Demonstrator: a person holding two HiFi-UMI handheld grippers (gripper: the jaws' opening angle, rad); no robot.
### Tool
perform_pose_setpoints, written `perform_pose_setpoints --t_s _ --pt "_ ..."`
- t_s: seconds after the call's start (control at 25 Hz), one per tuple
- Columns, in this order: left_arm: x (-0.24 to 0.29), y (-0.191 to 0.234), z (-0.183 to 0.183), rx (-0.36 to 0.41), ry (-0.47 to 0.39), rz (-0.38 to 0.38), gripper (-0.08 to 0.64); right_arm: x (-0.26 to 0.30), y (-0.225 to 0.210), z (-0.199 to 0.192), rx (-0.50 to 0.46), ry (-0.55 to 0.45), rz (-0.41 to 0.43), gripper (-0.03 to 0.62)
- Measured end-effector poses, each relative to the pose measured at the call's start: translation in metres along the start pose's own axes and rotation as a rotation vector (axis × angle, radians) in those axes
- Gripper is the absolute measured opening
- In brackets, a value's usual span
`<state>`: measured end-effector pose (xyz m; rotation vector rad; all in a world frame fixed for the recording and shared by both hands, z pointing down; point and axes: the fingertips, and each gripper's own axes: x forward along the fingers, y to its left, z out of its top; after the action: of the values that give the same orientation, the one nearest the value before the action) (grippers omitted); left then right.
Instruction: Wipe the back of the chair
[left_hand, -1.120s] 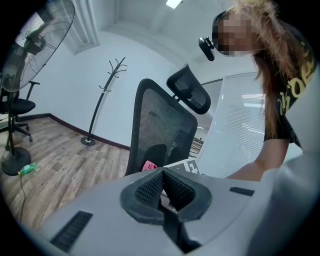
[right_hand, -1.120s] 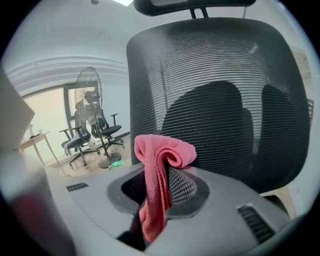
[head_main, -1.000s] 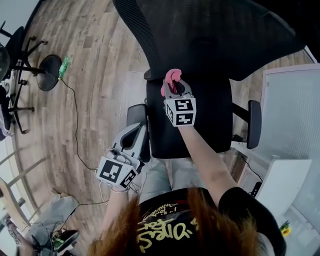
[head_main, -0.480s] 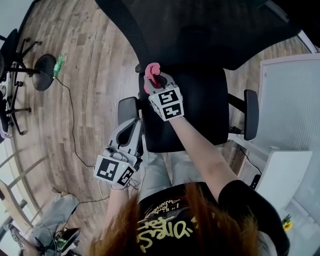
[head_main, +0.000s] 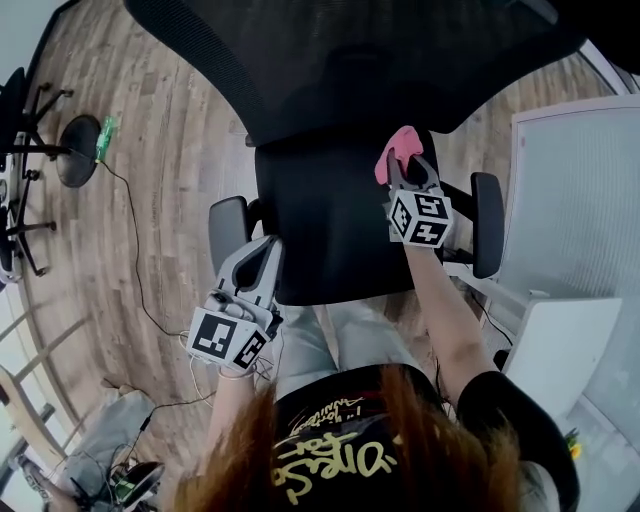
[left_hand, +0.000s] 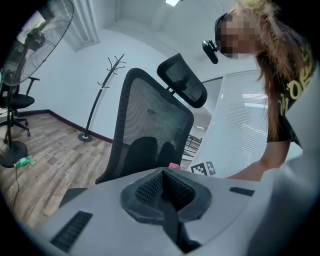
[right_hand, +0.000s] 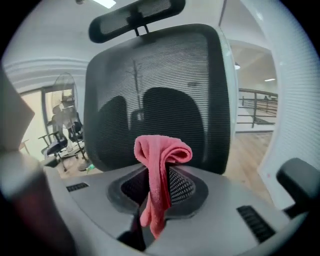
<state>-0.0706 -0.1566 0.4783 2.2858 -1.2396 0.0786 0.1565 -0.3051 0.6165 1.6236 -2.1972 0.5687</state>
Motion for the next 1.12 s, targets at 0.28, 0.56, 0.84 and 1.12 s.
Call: perform_pose_setpoints --t_s 0.28,0.56,0.84,1.12 --pt "0.031 -0.034 -0.009 0.013 0.028 -0.075 -0.005 -0.012 -0.102 -0.030 0.225 0.051 -0.199 0.074" --pt "0.037 -0.055 -0.023 0.002 0.056 -0.123 -0.005 -0.001 -0.151 -0.063 0.343 0.129 -0.311 0.074" --pt "0.038 -0.053 -0.026 0.009 0.069 -0.125 -0.005 0.018 -0.154 -0.058 0.273 0.153 -0.286 0.074" --pt "0.043 -0.044 -0.022 0.011 0.064 -0.114 -0.005 0.036 -0.127 -0.049 0.089 0.184 -0.202 0.074"
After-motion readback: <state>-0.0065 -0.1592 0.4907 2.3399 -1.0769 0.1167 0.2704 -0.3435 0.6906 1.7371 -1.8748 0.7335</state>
